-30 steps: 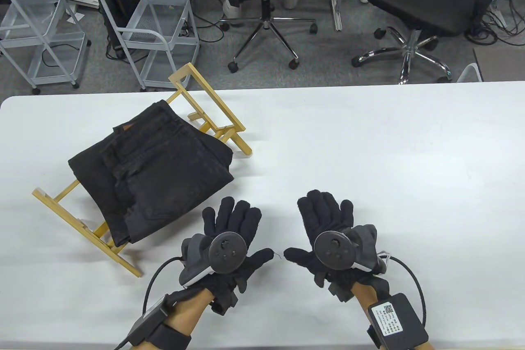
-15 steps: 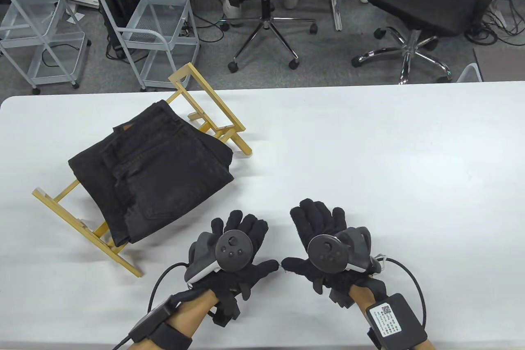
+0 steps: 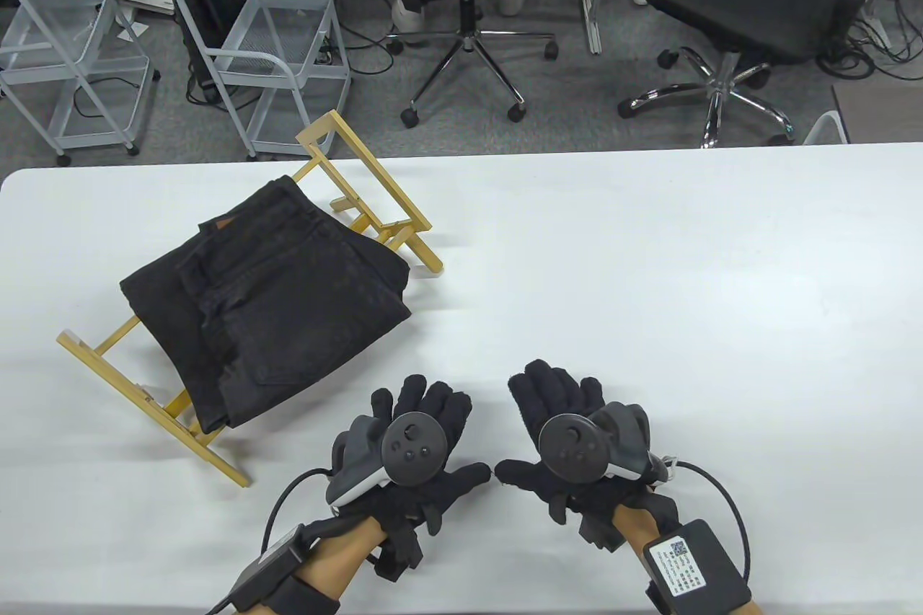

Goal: Hang trousers on book rack

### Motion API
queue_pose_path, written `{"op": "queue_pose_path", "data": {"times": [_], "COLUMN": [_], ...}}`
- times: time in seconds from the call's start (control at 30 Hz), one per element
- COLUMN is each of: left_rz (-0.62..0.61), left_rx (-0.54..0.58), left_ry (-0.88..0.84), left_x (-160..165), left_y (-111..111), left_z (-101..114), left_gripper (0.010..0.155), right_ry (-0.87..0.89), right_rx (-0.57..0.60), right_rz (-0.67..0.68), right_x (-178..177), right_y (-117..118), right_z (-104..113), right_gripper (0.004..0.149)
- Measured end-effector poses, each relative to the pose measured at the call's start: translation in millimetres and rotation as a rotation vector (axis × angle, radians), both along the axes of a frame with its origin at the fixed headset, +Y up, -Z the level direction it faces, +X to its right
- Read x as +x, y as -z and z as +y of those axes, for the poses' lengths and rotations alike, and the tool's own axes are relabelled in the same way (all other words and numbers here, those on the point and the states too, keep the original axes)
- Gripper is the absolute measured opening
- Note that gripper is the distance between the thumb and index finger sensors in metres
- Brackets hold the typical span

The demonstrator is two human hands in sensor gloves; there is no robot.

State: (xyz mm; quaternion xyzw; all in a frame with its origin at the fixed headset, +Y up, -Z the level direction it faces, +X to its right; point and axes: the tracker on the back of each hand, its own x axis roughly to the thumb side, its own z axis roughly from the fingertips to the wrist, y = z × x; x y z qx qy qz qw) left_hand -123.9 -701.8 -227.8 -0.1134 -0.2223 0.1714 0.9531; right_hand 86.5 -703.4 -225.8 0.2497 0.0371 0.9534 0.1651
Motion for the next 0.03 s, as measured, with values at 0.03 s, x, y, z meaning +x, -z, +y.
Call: {"op": "queue_pose_path", "data": {"times": [0.03], "left_rz": [0.004], "left_rx": [-0.002], "left_ry": [-0.002], "left_x": [-0.9], "left_y": [0.6], "left_z": [0.0], "left_gripper": [0.089], "right_ry": [-0.008], "right_rx": [-0.012], "right_rz": [0.0], "right_x": [-0.3], "right_y": [0.5], "right_z": [-1.8], "right_gripper": [0.102]}}
